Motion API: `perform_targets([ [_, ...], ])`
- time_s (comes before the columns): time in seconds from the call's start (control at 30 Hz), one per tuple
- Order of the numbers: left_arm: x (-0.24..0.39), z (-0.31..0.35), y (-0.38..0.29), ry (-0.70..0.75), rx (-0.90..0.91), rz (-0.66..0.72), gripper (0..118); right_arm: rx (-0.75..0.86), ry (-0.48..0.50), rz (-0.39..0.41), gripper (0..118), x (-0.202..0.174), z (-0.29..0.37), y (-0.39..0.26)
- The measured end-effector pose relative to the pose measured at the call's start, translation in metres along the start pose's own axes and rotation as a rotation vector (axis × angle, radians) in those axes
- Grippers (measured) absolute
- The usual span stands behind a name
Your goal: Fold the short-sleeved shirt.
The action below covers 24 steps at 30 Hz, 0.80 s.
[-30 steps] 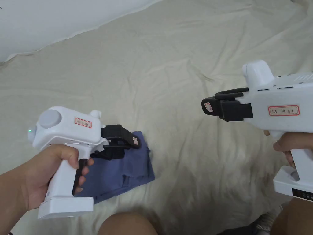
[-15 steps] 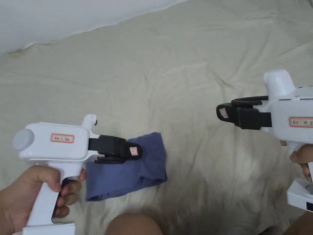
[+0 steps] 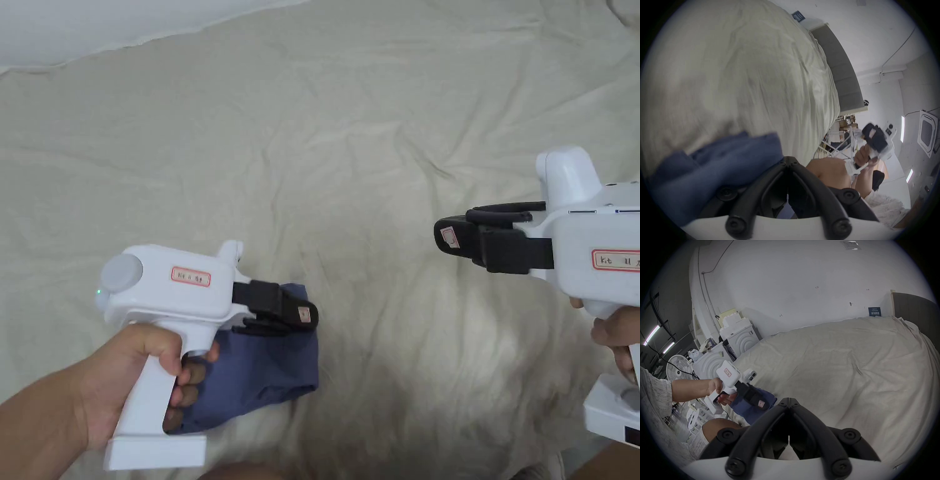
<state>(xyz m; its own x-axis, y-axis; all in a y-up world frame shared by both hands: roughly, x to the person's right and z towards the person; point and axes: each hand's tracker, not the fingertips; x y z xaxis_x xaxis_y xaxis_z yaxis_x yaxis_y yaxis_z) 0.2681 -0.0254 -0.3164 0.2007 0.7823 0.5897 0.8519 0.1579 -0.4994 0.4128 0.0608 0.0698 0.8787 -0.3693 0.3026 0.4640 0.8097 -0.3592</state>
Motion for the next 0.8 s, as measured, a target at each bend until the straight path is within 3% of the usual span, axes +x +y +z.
perform_targets([
  [0.33, -0.001, 0.022, 0.040, 0.149, 0.126, -0.008, 0, -0.014, 0.012, -0.013, 0, -0.001, -0.014, -0.002],
  [0.47, -0.009, 0.067, 0.041, 0.071, 0.287, 0.062, 0, -0.009, 0.023, -0.004, 0, -0.009, -0.014, 0.000],
  [0.67, -0.001, 0.156, -0.050, 0.101, 0.435, -0.099, 0, -0.008, 0.056, 0.014, 0, -0.026, -0.017, 0.004],
  [0.8, -0.015, 0.198, -0.149, 0.152, 0.540, -0.070, 0, -0.011, 0.079, 0.044, 0, -0.042, -0.022, 0.007],
])
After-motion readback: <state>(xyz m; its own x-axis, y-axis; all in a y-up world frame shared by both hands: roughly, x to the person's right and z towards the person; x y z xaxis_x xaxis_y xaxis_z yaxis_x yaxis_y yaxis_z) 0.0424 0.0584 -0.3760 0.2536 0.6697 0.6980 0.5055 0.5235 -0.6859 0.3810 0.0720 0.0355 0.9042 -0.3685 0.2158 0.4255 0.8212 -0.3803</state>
